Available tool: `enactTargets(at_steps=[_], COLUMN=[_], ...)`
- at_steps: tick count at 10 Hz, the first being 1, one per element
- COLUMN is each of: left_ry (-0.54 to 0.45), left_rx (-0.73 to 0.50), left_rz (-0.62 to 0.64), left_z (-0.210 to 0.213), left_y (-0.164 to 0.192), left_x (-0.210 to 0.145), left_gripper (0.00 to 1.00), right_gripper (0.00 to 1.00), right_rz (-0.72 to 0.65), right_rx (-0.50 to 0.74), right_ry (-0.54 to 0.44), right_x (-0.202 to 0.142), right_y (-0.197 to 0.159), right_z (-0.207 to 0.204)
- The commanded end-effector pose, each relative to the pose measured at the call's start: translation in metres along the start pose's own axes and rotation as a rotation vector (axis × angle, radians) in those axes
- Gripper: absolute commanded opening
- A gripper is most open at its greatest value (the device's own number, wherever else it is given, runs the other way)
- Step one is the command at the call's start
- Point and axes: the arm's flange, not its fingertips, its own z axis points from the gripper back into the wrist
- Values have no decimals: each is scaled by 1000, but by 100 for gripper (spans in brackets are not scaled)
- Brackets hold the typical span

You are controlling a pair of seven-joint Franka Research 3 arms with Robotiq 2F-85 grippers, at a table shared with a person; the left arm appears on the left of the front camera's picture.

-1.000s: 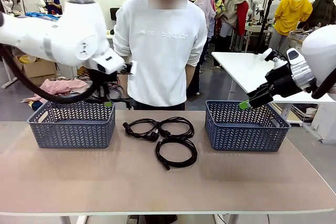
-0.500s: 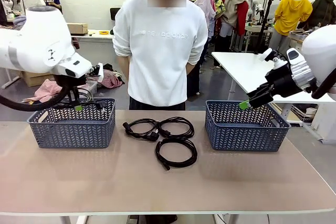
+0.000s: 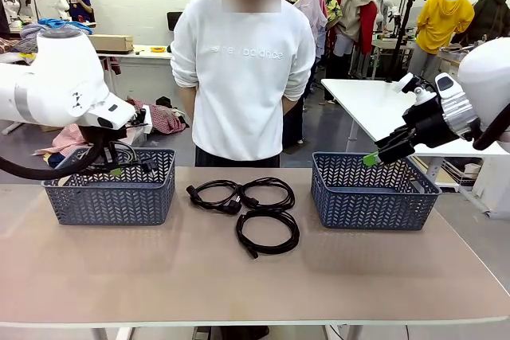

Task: Organize the cables according to human instructions.
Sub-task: Pick up a bundle of cables and place it in the basket indicated by the human.

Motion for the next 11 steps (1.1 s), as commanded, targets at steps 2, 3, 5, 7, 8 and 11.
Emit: enactTargets(at_steps=[2,3,5,7,8,11], left_ry=[-19,-22,-35,-35,-47,-68], left_rx=[25,20,19,37,47,11], left_rz=[38,45,55,66,83,89], left_z=[-11,-15,-21,-22,-20,-9], left_y=[9,12,15,17,18,14], left_x=[-2,-2,-3,-4,-3,2], left_gripper=[0,0,26,45,54,83], right_gripper=[100,100,100,100,100,100], right_rz=[18,18,18,18,18,18], right_rx=[10,10,10,10,10,10], right_ry=[-25,-25,-25,-25,-25,-25], right_x=[-1,-1,-1,-1,-1,-1], right_y=[-2,-2,-2,-2,-2,-2], right_z=[-2,-2,-2,-2,-2,-2])
